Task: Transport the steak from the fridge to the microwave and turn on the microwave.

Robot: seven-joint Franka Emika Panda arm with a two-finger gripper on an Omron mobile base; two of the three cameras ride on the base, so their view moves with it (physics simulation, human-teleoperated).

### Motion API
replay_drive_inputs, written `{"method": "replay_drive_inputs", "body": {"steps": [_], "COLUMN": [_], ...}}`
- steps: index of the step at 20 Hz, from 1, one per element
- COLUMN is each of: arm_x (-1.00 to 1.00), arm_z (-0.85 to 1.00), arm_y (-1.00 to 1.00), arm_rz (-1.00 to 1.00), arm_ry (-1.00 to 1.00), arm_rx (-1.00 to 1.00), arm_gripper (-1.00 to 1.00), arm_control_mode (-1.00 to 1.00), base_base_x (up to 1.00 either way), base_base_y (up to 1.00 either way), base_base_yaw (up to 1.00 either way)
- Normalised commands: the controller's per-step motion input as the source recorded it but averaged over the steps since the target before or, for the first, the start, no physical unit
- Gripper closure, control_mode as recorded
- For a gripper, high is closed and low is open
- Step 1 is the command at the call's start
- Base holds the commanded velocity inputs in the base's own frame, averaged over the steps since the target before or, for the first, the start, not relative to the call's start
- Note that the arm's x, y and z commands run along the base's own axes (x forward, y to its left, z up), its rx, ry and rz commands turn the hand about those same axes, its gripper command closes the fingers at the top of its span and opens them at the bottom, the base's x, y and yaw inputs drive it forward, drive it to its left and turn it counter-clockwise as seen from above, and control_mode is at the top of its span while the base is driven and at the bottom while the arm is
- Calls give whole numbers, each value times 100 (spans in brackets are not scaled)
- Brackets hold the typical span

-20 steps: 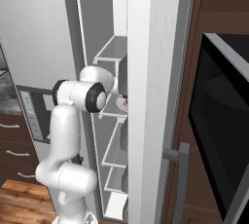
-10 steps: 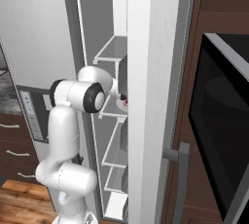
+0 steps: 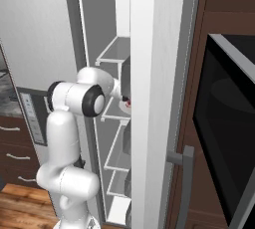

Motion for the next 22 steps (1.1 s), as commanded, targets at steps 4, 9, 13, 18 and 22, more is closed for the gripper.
{"method": "replay_drive_inputs", "body": {"steps": [4,9,13,18,22], "arm_x": [-20,-32,-31,-33,-39], "arm_z": [24,4,1,7,15], "arm_y": [0,0,0,0,2], "arm_rz": [0,0,0,0,0], "arm_ry": [1,0,0,0,0], "arm_rx": [0,0,0,0,0], "arm_gripper": [100,100,100,100,100], "arm_control_mode": [-100,-100,-100,-100,-100], "base_base_x": [0,0,0,0,0], "base_base_y": [0,0,0,0,0], "base_base_yaw": [0,0,0,0,0]}}
